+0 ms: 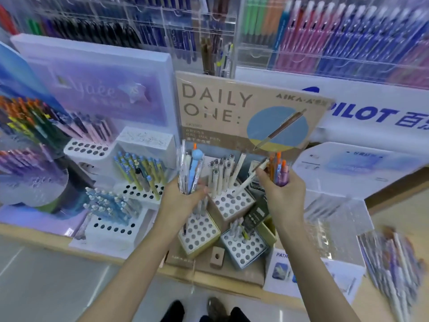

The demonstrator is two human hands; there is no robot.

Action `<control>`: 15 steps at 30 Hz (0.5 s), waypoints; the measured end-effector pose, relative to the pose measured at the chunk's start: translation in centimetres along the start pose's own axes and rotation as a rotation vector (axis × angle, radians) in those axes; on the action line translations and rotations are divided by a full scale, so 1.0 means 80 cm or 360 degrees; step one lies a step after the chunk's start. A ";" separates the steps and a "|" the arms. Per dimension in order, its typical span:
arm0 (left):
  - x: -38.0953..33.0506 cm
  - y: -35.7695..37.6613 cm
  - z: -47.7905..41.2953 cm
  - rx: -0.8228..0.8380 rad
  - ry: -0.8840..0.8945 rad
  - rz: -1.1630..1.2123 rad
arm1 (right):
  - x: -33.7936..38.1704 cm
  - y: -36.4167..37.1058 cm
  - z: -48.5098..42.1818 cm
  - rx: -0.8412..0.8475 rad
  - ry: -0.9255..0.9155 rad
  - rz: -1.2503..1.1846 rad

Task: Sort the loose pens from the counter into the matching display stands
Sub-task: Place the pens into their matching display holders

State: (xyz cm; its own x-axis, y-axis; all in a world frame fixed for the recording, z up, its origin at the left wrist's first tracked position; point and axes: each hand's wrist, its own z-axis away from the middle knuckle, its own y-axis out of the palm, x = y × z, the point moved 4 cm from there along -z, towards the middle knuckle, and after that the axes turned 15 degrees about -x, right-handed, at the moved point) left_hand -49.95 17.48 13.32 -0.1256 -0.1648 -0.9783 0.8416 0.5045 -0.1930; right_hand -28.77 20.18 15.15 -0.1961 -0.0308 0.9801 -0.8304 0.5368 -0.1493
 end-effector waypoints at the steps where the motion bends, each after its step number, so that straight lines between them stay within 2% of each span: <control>1: 0.001 -0.001 -0.004 0.0044 0.0014 -0.0006 | 0.000 0.003 0.006 -0.0016 -0.0015 0.0016; 5: 0.005 -0.005 -0.018 0.0142 0.0035 -0.0050 | 0.002 0.023 0.037 0.0024 -0.0079 -0.0014; 9: 0.012 -0.011 -0.025 0.0198 0.0020 -0.0020 | 0.003 0.036 0.048 -0.0063 -0.0141 -0.0004; 15: 0.021 -0.020 -0.028 0.0253 -0.0010 0.0028 | -0.003 0.037 0.045 -0.0076 -0.0053 -0.0019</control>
State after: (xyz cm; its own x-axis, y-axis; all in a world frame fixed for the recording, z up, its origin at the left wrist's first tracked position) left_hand -52.69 18.29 11.82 -0.1070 -0.1625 -0.9809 0.9162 0.3670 -0.1608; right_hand -33.07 18.71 14.03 -0.2043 -0.0651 0.9768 -0.8071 0.5759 -0.1304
